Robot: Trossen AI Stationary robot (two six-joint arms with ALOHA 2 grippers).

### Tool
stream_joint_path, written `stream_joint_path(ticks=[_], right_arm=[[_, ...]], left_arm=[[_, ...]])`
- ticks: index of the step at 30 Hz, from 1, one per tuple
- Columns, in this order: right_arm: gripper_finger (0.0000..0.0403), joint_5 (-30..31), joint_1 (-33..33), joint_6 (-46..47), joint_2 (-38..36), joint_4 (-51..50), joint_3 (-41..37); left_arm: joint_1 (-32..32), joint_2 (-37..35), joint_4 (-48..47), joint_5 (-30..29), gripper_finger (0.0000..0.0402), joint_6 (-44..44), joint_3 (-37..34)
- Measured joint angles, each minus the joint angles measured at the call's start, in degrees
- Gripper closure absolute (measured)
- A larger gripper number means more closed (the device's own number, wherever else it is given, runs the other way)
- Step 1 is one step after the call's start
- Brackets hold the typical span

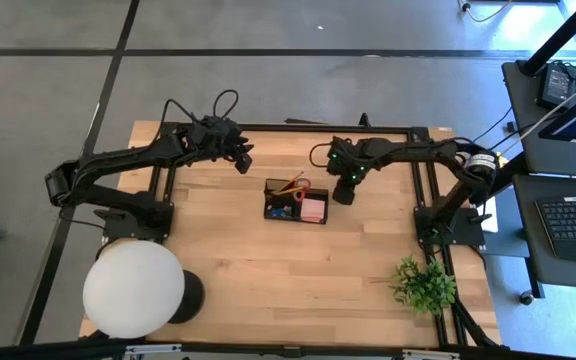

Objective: Pick and place office supplies into organizer
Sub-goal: Put the pink binder clip into the desk organizer

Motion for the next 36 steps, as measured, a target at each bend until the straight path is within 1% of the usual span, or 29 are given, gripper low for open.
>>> stream_joint_path(ticks=[10,17,19,24,27,31,36], right_arm=[[0.0326,0.8,0.0,1.7,-9.7,-0.8,0.1],[0.0326,0.4,0.2,1.7,-13.7,-0.7,0.1],[0.0326,-1.0,0.8,1.8,-14.2,-0.7,0.1],[0.0326,-8.0,3.4,1.9,-15.9,-0.6,0.2],[0.0326,-9.7,5.6,1.9,-17.6,-0.1,0.2],[0.0326,-10.2,9.3,1.8,-20.6,3.6,0.2],[0.0326,-12.1,14.0,2.7,-23.5,13.6,0.2]], left_arm=[[0.0,0.0,0.0,0.0,0.0277,0.0,0.0],[0.0,0.0,0.0,0.0,0.0277,0.0,0.0],[0.0,0.0,0.0,0.0,0.0277,0.0,0.0],[0.0,0.0,0.0,0.0,0.0277,0.0,0.0],[0.0,0.0,0.0,0.0,0.0277,0.0,0.0],[0.0,0.0,0.0,0.0,0.0277,0.0,0.0],[0.0,0.0,0.0,0.0,0.0277,0.9,0.0]])
